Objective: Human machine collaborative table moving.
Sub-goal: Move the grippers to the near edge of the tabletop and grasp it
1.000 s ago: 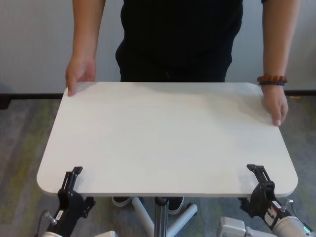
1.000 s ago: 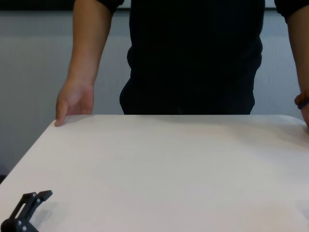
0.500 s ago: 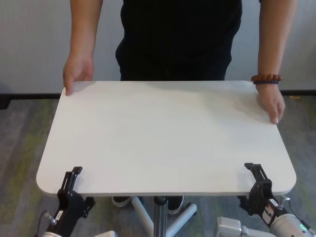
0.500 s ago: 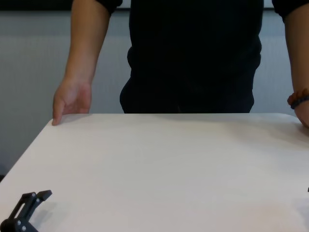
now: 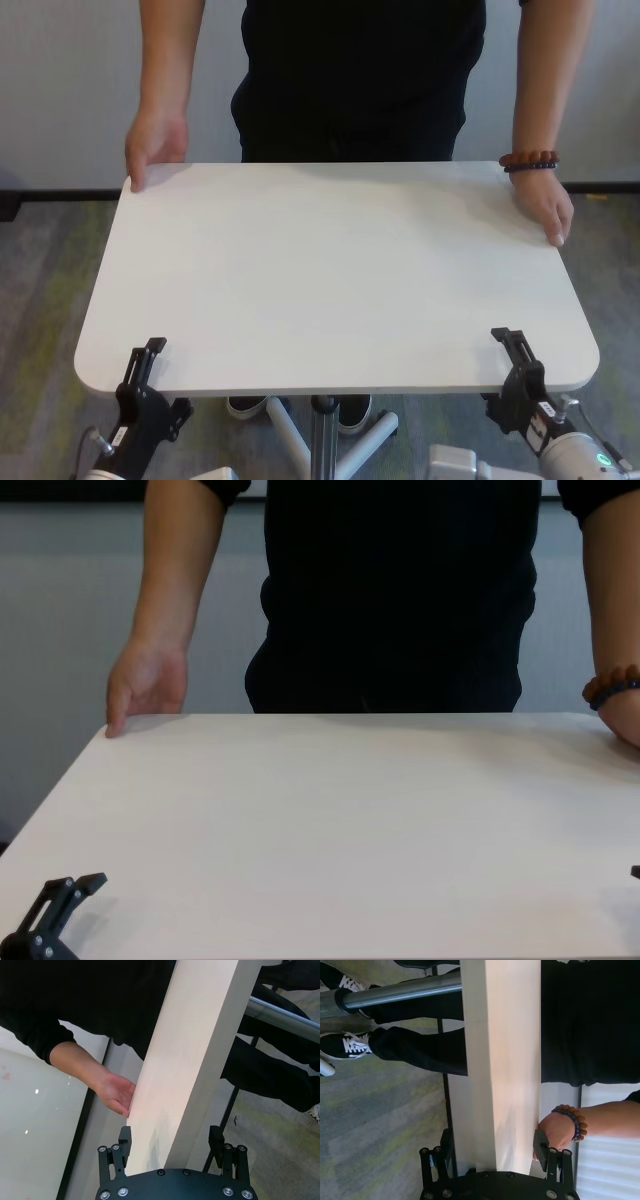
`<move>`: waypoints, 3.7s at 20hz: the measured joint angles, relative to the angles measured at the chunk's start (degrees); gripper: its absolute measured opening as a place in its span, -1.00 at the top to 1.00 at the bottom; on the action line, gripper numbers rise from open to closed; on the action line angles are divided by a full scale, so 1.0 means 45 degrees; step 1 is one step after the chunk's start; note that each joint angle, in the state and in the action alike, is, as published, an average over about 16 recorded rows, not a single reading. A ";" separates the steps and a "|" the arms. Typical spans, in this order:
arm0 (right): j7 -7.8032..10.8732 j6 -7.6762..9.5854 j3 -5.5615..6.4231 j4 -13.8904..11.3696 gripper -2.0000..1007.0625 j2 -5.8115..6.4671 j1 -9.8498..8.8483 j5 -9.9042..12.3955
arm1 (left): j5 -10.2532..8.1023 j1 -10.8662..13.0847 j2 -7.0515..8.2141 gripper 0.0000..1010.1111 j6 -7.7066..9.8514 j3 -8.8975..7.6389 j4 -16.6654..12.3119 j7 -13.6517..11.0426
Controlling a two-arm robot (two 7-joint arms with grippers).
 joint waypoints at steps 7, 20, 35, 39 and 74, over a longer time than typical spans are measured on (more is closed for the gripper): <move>-0.0356 0.0346 -0.0250 0.0255 -0.99 -0.0265 0.0052 -0.1040 | -0.0012 0.0007 0.0006 -0.98 0.0002 0.0000 -0.0008 0.0000; -0.0718 0.0988 -0.0426 0.0570 -0.99 -0.0727 -0.0086 -0.2456 | -0.0024 0.0017 0.0012 -0.98 0.0003 0.0000 -0.0019 0.0000; -0.0851 0.0879 0.0031 0.0669 -0.99 -0.1017 -0.0296 -0.2690 | -0.0032 0.0018 0.0013 -0.98 0.0003 0.0000 -0.0026 0.0000; -0.0840 0.0722 0.0138 0.0667 -0.99 -0.1058 -0.0333 -0.2598 | -0.0032 0.0018 0.0013 -0.98 0.0003 0.0000 -0.0026 0.0000; -0.0853 0.0700 0.0170 0.0638 -0.99 -0.1064 -0.0345 -0.2549 | -0.0031 0.0019 0.0013 -0.98 0.0000 0.0000 -0.0028 0.0000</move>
